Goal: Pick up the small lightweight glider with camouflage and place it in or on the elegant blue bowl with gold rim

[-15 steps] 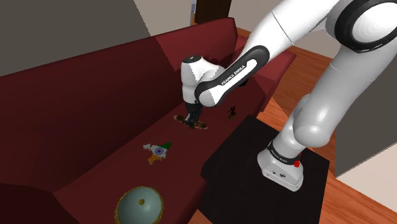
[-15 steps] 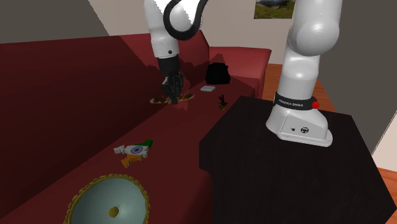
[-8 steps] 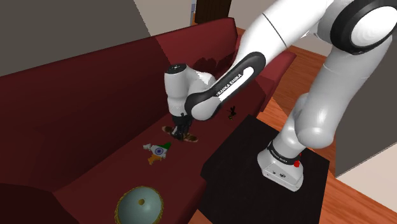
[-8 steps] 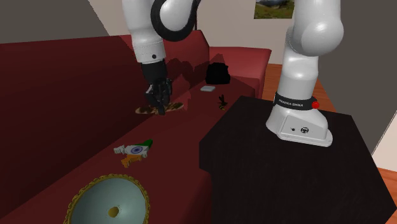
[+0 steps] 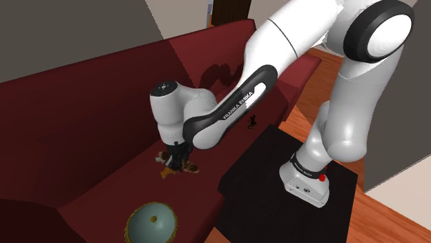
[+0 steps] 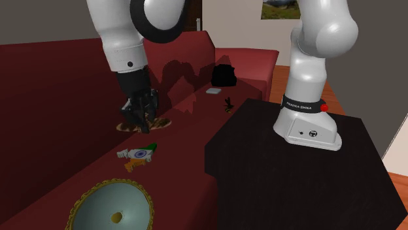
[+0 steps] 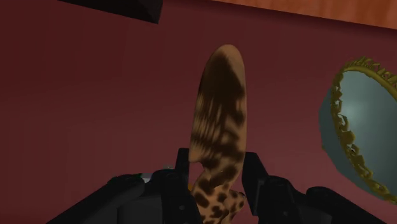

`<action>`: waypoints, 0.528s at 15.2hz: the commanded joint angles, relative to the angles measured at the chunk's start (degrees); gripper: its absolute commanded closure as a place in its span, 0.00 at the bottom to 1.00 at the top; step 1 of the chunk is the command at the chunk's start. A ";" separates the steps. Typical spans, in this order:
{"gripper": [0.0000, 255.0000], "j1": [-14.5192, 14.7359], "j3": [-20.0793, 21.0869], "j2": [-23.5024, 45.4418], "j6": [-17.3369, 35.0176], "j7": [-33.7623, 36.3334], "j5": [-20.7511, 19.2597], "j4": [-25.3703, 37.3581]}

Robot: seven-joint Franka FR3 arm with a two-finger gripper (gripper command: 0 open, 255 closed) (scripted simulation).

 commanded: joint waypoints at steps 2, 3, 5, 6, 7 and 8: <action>1.00 2.91 0.82 3.24 -1.18 4.30 -1.17 4.12; 1.00 3.94 0.97 4.50 -1.82 5.62 -1.61 5.92; 1.00 6.04 1.21 7.11 -3.20 8.14 -2.50 9.74; 1.00 7.12 1.28 8.47 -3.95 9.34 -2.93 11.76; 1.00 8.21 1.33 9.86 -4.73 10.49 -3.36 13.85; 1.00 9.33 1.35 11.28 -5.55 11.60 -3.79 16.03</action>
